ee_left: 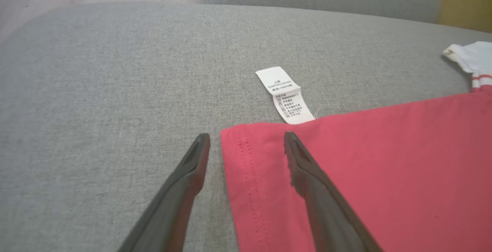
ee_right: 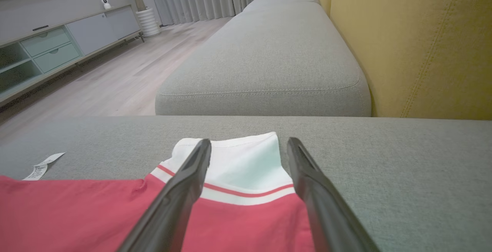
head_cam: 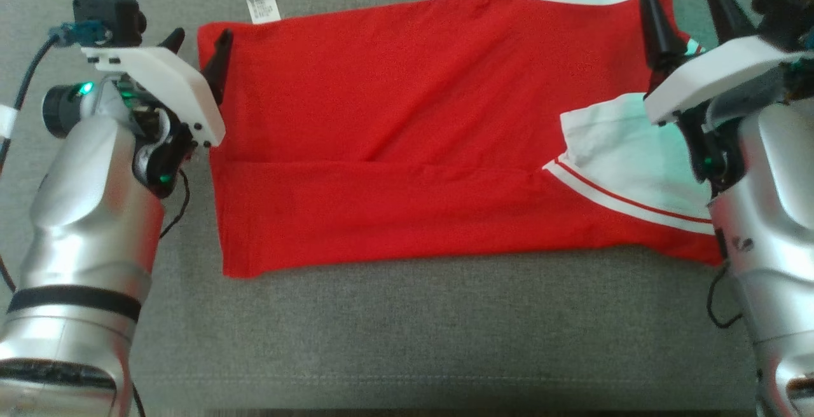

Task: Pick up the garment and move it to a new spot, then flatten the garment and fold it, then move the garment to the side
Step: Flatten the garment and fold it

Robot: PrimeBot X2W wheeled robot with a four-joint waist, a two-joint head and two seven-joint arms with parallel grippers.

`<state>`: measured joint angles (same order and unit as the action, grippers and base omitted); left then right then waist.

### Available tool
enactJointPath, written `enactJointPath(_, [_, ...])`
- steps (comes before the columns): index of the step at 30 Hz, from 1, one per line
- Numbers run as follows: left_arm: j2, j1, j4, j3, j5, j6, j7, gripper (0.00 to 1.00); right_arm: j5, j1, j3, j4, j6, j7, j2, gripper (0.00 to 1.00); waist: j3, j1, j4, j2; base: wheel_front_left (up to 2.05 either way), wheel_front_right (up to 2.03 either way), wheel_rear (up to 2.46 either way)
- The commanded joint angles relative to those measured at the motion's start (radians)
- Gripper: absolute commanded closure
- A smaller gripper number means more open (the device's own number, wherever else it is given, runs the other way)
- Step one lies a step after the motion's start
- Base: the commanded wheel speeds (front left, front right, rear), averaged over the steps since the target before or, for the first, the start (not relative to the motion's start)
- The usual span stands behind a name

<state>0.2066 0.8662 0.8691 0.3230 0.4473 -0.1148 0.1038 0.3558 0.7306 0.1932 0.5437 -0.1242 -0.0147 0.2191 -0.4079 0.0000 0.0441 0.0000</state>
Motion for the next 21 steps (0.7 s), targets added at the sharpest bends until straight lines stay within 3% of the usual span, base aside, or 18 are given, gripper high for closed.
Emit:
enactJointPath(1, [0.049,0.041,-0.018,-0.020,0.006,-0.002,-0.003,0.00,0.009,0.027,0.017,-0.029,-0.007,-0.010,0.006,0.00,-0.016,0.0000,-0.002,0.0000,0.00,0.00,0.00])
enactJointPath(4, [0.038,0.055,0.003,-0.006,0.017,-0.007,-0.007,0.00,0.011,0.053,0.028,-0.015,-0.007,-0.006,0.019,0.00,-0.036,0.0000,0.000,0.0000,0.00,0.00,0.00])
enactJointPath(5, [0.036,0.059,0.007,0.003,0.018,-0.009,-0.007,0.27,0.010,0.064,0.031,-0.007,-0.007,-0.003,0.026,0.00,-0.042,0.0000,0.002,0.0000,0.00,0.00,0.00])
enactJointPath(6, [0.033,0.062,0.011,0.010,0.022,-0.011,-0.007,0.71,0.007,0.077,0.037,0.004,-0.007,0.003,0.033,0.00,-0.048,0.0000,0.004,0.0000,0.00,0.00,0.00])
enactJointPath(7, [0.031,0.065,0.012,0.020,0.024,-0.012,-0.006,1.00,0.008,0.092,0.036,0.019,-0.007,0.010,0.040,0.00,-0.054,0.0000,0.008,0.0000,0.00,0.00,0.00])
enactJointPath(21, [-0.023,0.122,-0.076,0.176,0.097,-0.016,-0.061,1.00,-0.069,0.411,0.008,0.348,-0.007,0.168,0.076,0.00,-0.147,0.0000,0.128,0.0000,0.00,0.00,0.00])
